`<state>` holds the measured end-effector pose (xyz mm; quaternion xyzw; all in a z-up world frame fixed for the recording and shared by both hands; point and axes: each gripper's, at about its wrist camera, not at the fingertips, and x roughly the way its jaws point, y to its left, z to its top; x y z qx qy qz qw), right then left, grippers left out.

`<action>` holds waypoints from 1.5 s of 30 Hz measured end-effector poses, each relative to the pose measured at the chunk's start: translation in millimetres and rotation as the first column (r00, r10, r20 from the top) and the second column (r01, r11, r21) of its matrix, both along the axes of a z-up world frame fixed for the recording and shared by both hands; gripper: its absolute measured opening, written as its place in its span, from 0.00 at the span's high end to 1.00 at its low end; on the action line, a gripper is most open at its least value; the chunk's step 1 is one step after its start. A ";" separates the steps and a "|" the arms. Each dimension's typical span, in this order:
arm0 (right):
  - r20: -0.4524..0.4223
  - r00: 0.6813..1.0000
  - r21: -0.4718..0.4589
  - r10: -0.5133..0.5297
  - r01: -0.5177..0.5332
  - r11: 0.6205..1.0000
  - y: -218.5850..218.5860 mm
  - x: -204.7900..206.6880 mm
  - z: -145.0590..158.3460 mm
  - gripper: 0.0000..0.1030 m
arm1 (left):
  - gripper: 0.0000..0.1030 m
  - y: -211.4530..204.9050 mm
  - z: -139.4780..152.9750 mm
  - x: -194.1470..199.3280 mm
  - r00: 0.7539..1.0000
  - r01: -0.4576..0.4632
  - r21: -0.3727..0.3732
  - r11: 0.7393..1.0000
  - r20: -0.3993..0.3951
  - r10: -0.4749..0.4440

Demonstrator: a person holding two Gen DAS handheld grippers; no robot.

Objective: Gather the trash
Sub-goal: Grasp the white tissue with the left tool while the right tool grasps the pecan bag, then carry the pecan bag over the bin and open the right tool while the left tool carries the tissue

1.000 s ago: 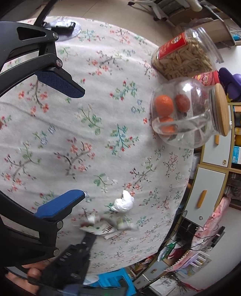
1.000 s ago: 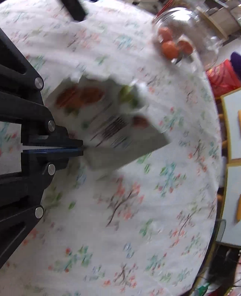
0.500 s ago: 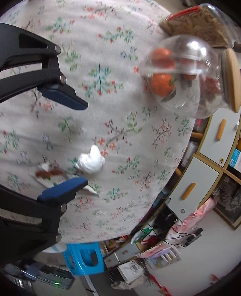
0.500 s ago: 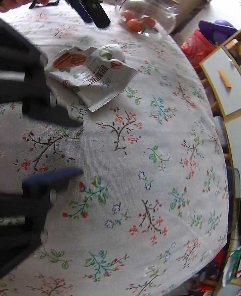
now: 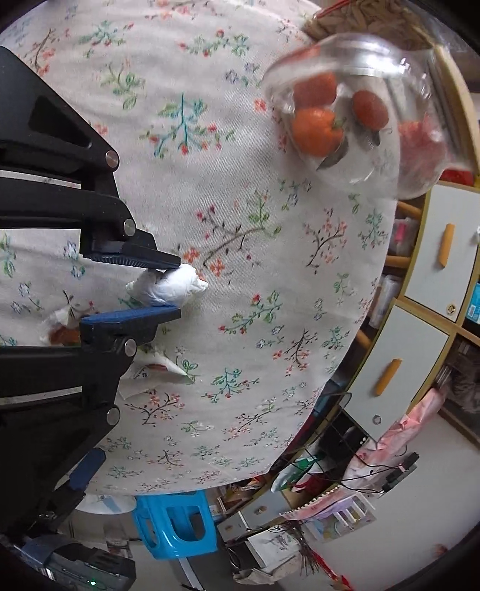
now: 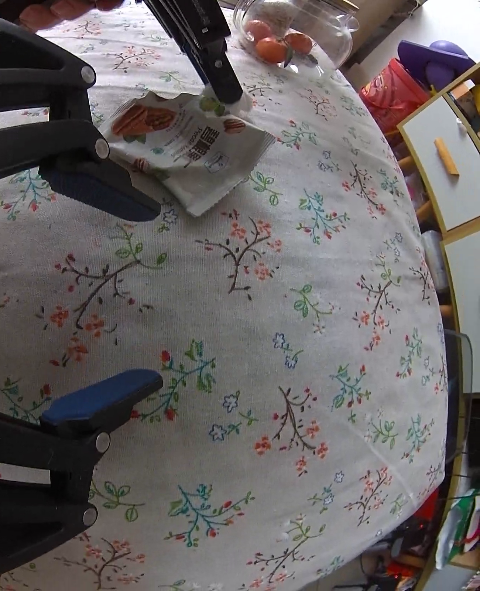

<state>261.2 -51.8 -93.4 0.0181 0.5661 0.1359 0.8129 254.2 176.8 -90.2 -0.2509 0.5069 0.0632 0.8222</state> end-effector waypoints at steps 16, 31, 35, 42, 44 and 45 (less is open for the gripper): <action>-0.049 0.995 0.125 0.082 -0.076 0.989 84.6 -7.3 -9.6 0.09 | 0.80 60.7 17.8 -67.2 1.000 0.003 0.058 0.998 -0.016 -0.002; 0.080 0.983 -0.084 0.167 -0.160 0.984 111.5 -20.5 -20.7 0.47 | 0.80 56.3 12.9 -83.5 0.998 0.041 0.111 0.993 -0.048 -0.036; 0.042 0.990 0.024 0.136 -0.137 0.990 85.3 -13.1 -12.2 0.65 | 0.80 44.0 16.9 -83.4 0.998 0.055 0.112 0.992 -0.043 -0.050; 0.042 0.996 0.055 0.084 -0.086 0.995 41.9 -15.5 9.1 0.76 | 0.80 11.6 26.3 -80.1 0.994 0.106 0.124 0.987 -0.024 -0.104; 0.049 0.997 0.061 0.067 -0.070 0.996 30.2 -15.2 16.1 0.77 | 0.80 -1.0 28.4 -78.1 0.992 0.127 0.128 0.984 -0.019 -0.126; 0.054 0.997 0.064 0.058 -0.061 0.996 22.4 -15.5 20.5 0.77 | 0.80 -7.1 29.6 -77.4 0.990 0.138 0.131 0.982 -0.016 -0.137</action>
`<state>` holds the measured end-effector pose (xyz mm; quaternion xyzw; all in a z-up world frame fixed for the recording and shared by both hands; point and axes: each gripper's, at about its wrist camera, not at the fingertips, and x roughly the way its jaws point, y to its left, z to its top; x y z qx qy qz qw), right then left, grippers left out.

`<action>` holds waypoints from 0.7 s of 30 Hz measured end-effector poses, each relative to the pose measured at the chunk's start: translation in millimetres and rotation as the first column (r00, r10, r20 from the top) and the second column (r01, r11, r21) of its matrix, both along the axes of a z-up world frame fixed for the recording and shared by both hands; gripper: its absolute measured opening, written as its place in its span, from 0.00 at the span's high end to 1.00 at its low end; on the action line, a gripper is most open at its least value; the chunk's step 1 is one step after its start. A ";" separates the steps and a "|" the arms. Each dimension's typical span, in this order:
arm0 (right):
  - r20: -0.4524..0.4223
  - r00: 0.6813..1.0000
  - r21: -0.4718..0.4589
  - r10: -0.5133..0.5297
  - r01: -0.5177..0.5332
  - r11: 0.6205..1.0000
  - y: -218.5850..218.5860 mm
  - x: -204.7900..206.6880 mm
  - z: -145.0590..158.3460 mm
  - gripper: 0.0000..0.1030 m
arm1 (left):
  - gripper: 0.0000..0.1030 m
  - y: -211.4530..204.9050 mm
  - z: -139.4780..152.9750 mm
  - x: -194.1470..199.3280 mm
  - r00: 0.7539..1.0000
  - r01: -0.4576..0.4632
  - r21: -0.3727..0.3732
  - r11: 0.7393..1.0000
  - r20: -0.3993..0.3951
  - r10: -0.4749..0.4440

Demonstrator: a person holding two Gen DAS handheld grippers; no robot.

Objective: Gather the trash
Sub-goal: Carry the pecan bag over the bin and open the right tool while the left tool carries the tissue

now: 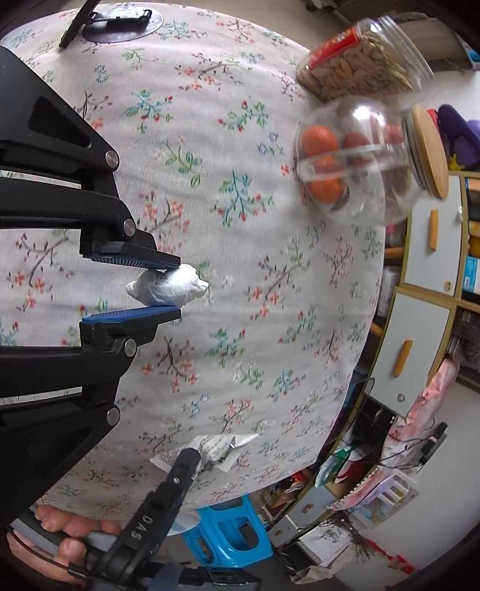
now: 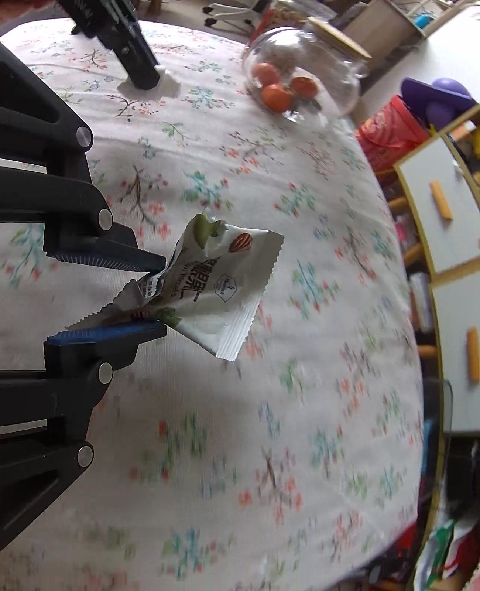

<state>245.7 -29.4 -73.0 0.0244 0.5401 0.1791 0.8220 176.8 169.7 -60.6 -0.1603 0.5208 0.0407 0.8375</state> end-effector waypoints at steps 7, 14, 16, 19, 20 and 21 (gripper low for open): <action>0.032 0.996 0.014 -0.081 0.081 0.997 -60.8 0.3 27.6 0.77 | 0.80 -43.5 6.6 10.6 0.997 0.077 0.004 0.997 0.017 -0.077; 0.045 0.981 0.027 -0.188 0.187 0.982 -129.1 3.5 44.9 0.76 | 0.80 -89.3 10.5 25.8 0.988 0.150 -0.011 0.989 0.032 -0.150; 0.044 0.974 0.029 -0.223 0.221 0.975 -150.9 4.6 47.8 0.76 | 0.80 -103.9 10.7 30.2 0.985 0.172 -0.016 0.985 0.035 -0.171; 0.040 0.960 0.031 -0.276 0.275 0.961 -185.4 5.0 51.0 0.76 | 0.80 -125.2 10.5 35.2 0.979 0.201 -0.021 0.979 0.039 -0.200; 0.039 0.956 0.031 -0.291 0.290 0.956 -195.2 5.1 51.6 0.76 | 0.80 -133.4 10.3 36.7 0.977 0.211 -0.022 0.977 0.040 -0.210; 0.036 0.951 0.032 -0.308 0.307 0.951 -206.3 5.2 52.2 0.76 | 0.80 -139.5 9.8 38.4 0.975 0.221 -0.024 0.975 0.041 -0.219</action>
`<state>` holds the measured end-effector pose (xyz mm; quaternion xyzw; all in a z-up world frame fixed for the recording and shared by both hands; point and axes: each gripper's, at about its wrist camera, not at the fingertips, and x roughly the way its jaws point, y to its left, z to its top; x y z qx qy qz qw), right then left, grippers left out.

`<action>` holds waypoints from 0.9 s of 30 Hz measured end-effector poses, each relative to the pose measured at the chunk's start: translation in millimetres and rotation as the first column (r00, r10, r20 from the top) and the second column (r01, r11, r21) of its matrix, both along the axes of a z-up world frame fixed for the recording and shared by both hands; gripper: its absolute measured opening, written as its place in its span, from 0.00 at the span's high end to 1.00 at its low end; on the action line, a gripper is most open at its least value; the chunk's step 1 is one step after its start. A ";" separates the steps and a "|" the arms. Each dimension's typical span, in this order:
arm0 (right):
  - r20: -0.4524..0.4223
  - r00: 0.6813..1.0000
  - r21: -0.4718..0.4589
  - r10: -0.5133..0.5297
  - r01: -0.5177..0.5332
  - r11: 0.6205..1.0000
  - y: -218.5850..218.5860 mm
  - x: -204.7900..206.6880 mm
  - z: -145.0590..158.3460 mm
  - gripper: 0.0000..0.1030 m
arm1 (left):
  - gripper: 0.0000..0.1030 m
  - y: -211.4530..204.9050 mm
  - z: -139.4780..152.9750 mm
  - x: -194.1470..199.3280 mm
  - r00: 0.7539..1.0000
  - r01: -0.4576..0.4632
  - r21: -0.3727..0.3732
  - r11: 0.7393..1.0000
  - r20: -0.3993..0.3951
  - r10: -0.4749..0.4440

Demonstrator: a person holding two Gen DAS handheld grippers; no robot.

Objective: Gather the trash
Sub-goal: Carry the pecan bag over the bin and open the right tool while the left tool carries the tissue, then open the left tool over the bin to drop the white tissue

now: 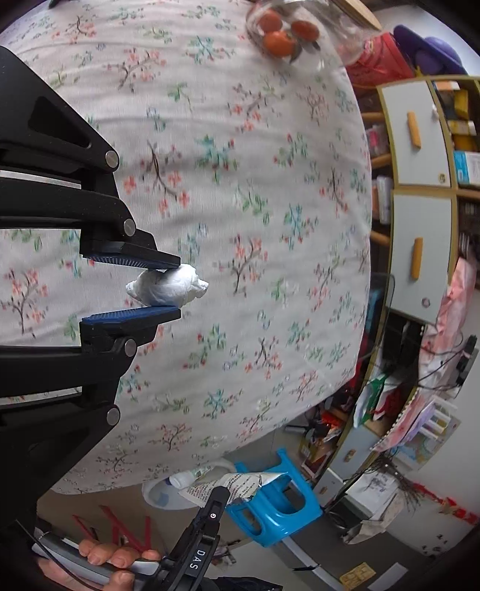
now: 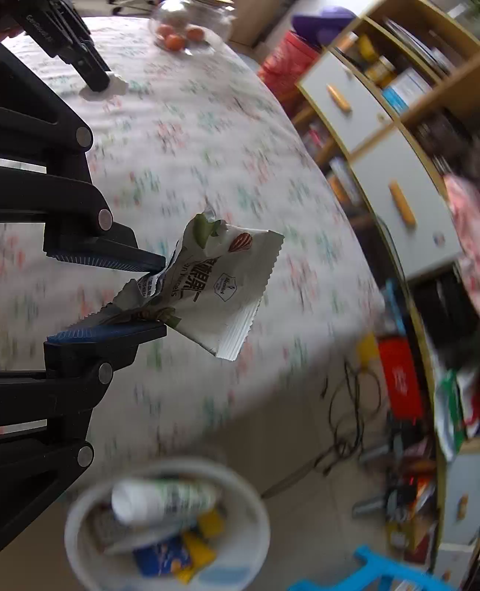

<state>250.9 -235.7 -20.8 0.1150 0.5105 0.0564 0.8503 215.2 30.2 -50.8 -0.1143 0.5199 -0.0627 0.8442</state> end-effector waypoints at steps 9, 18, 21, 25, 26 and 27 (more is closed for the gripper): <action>-0.015 0.990 -0.006 -0.144 0.143 0.990 -102.2 -13.6 4.1 0.73 | 0.80 -57.0 -4.4 2.2 0.996 0.089 -0.002 0.996 0.004 -0.089; -0.069 0.963 0.000 -0.259 0.260 0.966 -177.6 -25.5 -7.4 0.45 | 0.80 -129.4 -1.3 1.8 0.974 0.224 0.026 0.974 0.011 -0.224; -0.078 0.955 0.025 -0.288 0.290 0.957 -193.8 -30.4 -5.0 0.40 | 0.80 -157.7 -1.6 8.9 0.965 0.261 0.022 0.965 0.008 -0.261; -0.083 0.946 0.053 -0.313 0.318 0.947 -213.9 -41.1 -2.0 0.37 | 0.79 -200.5 0.9 17.0 0.947 0.321 0.023 0.947 0.017 -0.321; -0.083 0.945 0.056 -0.318 0.323 0.945 -218.5 -44.0 -0.8 0.37 | 0.79 -212.4 1.8 18.6 0.941 0.338 0.023 0.941 0.020 -0.338; -0.083 0.944 0.059 -0.321 0.326 0.944 -222.1 -45.9 -0.1 0.36 | 0.79 -221.6 3.2 19.5 0.937 0.349 0.023 0.937 0.022 -0.350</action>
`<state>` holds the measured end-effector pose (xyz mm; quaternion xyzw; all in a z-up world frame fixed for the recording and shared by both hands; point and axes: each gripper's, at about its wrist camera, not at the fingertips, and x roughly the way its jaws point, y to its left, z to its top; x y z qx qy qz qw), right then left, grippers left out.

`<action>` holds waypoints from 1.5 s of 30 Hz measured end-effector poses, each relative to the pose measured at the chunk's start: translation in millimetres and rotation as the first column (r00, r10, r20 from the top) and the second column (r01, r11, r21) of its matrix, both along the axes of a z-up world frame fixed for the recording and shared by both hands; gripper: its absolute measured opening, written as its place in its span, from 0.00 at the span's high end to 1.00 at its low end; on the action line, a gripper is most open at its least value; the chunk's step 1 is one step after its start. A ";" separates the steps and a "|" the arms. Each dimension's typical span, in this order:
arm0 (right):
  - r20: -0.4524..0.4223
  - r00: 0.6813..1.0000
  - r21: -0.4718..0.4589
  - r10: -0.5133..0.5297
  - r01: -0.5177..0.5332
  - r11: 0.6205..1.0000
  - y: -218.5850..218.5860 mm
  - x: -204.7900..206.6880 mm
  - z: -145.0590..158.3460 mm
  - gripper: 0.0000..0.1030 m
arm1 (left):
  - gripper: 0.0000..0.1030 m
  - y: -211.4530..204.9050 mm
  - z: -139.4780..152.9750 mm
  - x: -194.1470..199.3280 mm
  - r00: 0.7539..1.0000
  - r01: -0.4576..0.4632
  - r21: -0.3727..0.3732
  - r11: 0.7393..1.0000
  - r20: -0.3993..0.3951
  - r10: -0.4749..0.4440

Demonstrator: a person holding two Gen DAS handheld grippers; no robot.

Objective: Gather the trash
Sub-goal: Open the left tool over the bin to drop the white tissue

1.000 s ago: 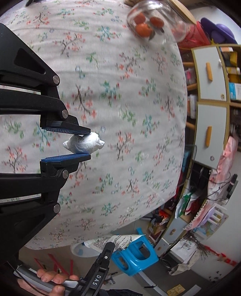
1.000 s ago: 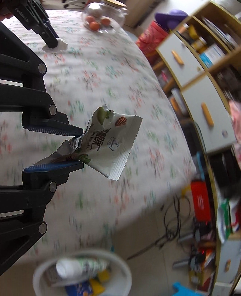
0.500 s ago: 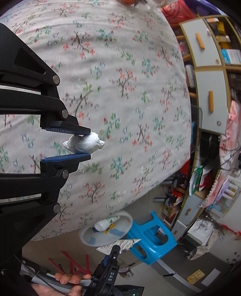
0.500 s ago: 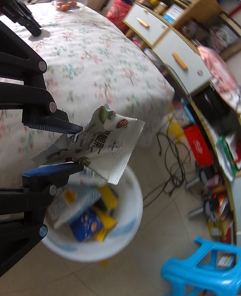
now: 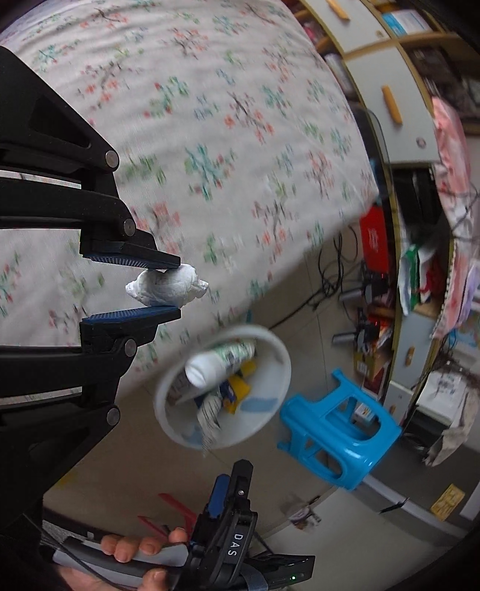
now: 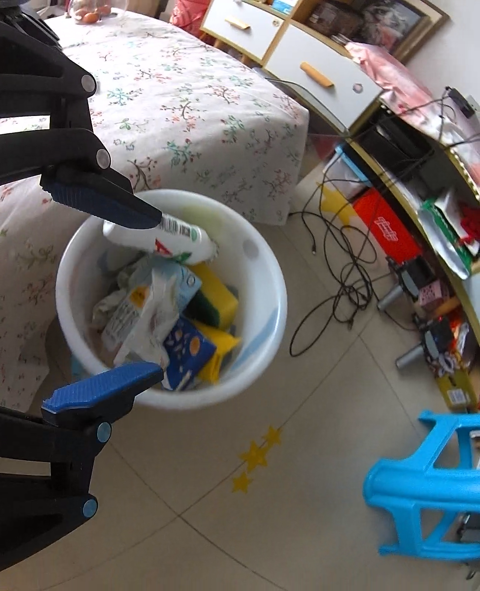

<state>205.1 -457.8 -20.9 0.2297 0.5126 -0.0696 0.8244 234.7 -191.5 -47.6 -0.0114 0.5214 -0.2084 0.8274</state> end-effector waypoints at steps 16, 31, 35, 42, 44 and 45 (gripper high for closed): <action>0.009 0.997 0.014 -0.081 0.081 0.997 -58.3 -29.3 1.9 0.32 | 0.70 -121.6 0.8 20.8 0.985 0.169 -0.040 0.985 0.053 -0.167; 0.013 0.998 -0.027 -0.056 0.056 0.998 -47.7 -39.4 12.0 0.26 | 0.05 -53.0 17.7 -6.2 0.995 -0.029 0.056 0.998 0.102 0.023; 0.026 1.000 -0.072 -0.004 0.005 0.997 -16.8 -47.1 23.1 0.21 | 0.00 -18.1 26.6 -30.8 0.993 -0.072 0.075 0.995 0.099 0.064; 0.050 0.992 -0.107 0.114 -0.108 0.988 51.0 -63.8 47.2 0.14 | 0.00 38.4 51.5 -78.7 0.984 -0.147 0.111 0.983 0.122 0.133; 0.066 0.987 -0.118 0.144 -0.135 0.984 68.9 -73.5 57.4 0.06 | 0.00 56.4 62.0 -94.7 0.973 -0.205 0.121 0.971 0.130 0.189; 0.068 0.985 -0.127 0.157 -0.147 0.981 75.9 -78.3 60.8 0.05 | 0.00 61.9 65.6 -101.2 0.969 -0.221 0.120 0.968 0.136 0.205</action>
